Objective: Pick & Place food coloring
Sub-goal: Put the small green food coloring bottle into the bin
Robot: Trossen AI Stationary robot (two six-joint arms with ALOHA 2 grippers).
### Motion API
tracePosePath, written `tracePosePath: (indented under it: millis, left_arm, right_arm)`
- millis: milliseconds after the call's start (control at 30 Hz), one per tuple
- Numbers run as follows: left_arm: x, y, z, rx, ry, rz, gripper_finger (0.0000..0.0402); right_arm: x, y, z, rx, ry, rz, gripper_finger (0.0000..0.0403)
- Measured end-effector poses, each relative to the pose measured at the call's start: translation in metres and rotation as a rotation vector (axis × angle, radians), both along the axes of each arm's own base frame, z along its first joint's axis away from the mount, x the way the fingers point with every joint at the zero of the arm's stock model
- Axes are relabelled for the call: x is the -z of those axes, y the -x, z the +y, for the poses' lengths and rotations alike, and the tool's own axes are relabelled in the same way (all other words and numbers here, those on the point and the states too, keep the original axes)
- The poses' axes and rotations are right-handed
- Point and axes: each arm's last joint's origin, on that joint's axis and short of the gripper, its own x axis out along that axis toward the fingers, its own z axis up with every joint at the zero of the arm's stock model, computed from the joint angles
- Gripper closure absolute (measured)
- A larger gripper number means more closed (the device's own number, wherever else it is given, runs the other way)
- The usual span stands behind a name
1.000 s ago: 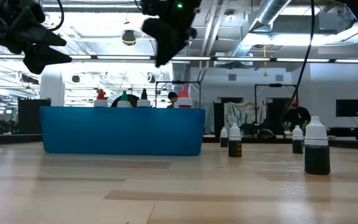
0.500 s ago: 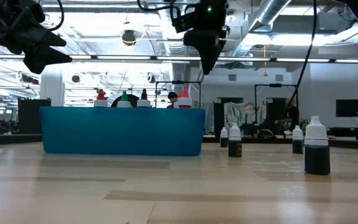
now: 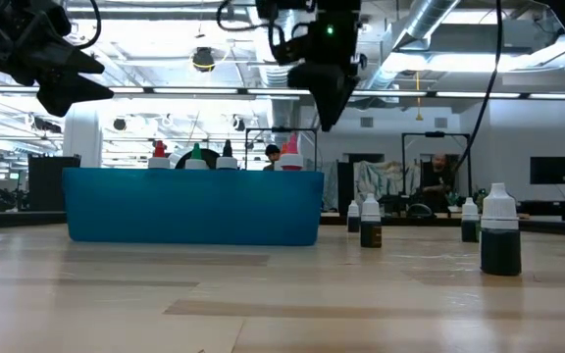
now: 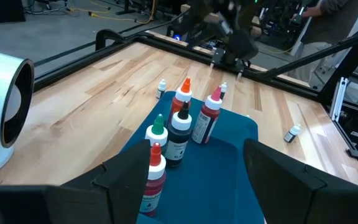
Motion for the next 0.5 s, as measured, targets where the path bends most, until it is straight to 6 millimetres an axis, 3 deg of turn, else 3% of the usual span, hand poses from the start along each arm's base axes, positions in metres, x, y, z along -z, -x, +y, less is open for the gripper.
tracePosePath:
  millis: [200,500]
  left_arm:
    - [0.000,0.000,0.000,0.000,0.000,0.000,0.0152]
    - [0.000,0.000,0.000,0.005,0.002,0.002,0.0152]
  right_arm:
    - [0.019,0.002,0.009,0.018,-0.002,0.014,0.0285]
    - [0.014,0.006,0.021,0.008,0.001,0.010,0.0285]
